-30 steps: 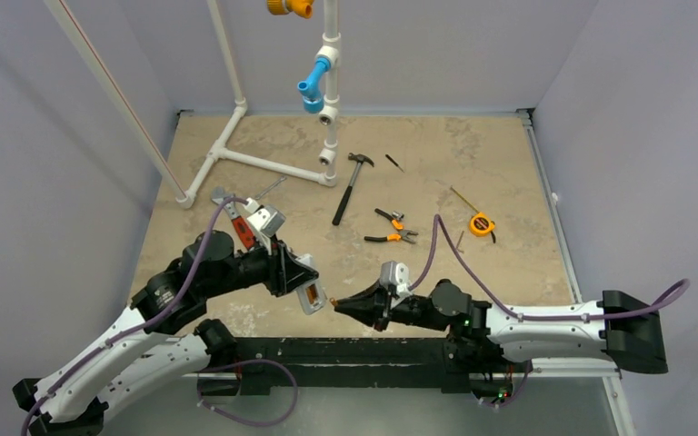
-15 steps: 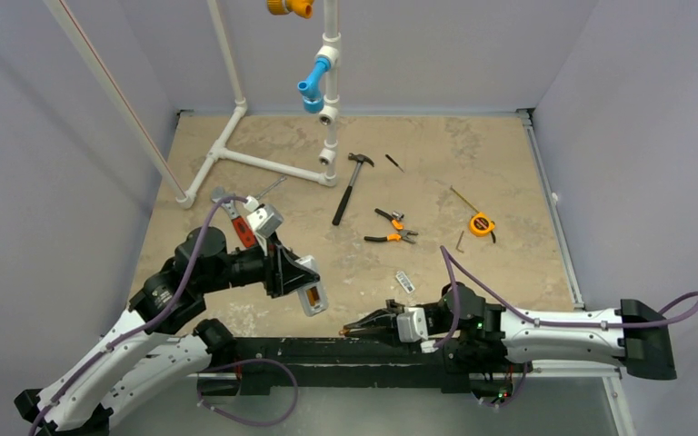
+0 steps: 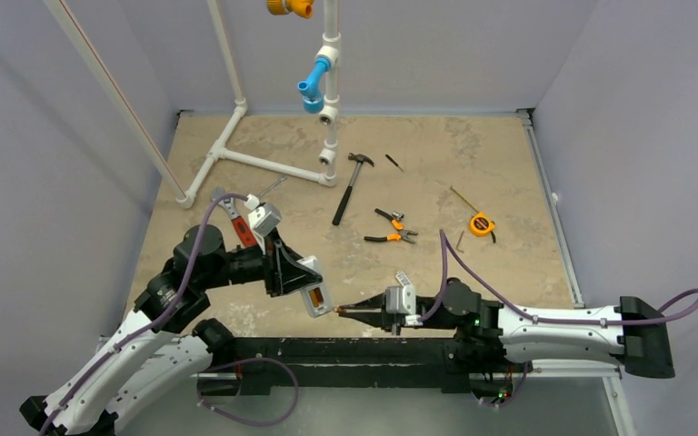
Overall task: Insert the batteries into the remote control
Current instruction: Load the battery into the remote control.
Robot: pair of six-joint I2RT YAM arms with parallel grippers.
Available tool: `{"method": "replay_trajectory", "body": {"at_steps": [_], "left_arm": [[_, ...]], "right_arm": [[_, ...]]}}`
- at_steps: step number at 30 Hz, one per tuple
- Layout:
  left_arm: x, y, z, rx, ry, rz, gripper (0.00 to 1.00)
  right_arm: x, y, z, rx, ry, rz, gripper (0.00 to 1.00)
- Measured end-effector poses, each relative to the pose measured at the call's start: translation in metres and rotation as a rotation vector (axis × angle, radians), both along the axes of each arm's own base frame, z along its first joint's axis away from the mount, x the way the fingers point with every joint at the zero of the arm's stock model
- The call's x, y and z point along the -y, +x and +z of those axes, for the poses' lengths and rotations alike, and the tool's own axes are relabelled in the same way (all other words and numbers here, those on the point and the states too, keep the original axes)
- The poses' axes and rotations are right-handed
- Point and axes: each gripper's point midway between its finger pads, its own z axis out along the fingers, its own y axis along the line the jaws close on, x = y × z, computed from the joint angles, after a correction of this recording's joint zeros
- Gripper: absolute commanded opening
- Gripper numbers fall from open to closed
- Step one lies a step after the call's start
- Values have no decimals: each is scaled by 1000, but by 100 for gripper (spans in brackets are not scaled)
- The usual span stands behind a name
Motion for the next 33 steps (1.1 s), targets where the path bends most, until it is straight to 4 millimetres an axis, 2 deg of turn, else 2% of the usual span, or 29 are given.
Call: {"method": "replay_trajectory", "body": {"at_steps": [7,16,19,24,30,33], "left_arm": [[-5,-1,9,21,-31,32,0],[-2,4,3,-30,-35,54,0],[1,10,-2,-69,-22,67,0],[3,33,-14,-159,5,120,0],[11,80,-17,-269,-26,166,0],[13,89,-24,-322,-27,169,0]], "right_arm": [[-7,24,33,-246,77,-148,0],[4,57,39,-556,148,-371,0],[5,70,52,-606,151,-453,0],[16,91,74,-626,189,-593,0],[35,112,71,-611,160,-767,0],[40,118,70,-584,139,-820,0]]}}
